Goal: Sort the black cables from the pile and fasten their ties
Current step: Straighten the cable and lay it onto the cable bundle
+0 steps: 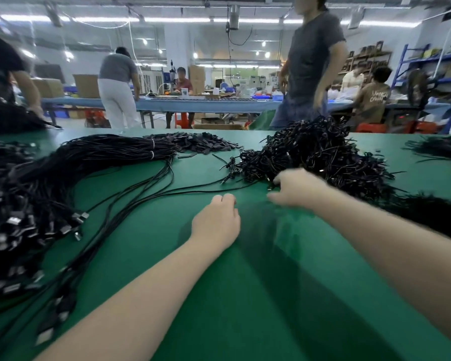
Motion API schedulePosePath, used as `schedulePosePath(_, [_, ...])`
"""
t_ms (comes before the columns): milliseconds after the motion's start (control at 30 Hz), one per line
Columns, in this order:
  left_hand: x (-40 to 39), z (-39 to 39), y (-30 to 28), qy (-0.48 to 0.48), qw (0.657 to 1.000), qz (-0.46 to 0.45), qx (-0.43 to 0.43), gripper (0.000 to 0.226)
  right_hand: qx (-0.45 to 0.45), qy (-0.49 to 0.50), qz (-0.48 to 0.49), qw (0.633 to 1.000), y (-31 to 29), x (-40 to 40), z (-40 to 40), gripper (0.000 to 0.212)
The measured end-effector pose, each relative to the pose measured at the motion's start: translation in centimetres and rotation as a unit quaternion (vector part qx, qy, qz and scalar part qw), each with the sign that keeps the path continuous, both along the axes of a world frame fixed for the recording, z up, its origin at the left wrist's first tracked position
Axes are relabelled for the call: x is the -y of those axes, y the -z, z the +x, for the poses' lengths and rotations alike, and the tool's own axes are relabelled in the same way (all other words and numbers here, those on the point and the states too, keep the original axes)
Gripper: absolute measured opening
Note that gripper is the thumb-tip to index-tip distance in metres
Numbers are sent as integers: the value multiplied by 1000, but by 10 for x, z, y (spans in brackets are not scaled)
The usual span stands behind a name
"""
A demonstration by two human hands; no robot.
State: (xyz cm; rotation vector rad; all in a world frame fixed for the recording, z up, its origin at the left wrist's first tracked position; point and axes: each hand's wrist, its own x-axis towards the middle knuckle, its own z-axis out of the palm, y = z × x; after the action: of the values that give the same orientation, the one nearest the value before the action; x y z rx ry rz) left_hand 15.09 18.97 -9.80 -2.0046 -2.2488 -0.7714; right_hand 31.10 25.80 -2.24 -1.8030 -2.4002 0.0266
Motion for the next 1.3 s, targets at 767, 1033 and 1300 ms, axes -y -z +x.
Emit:
schedulePosePath(767, [79, -218, -72, -197, 829, -361, -380, 42, -117, -18, 79, 990, 81, 28, 4, 33])
schedulePosePath(1033, [94, -257, -72, -169, 829, -368, -385, 59, -125, -19, 84, 988, 82, 25, 4, 34])
schedulePosePath(1300, [95, -258, -88, -187, 814, -384, -394, 60, -131, -22, 83, 988, 82, 26, 4, 35])
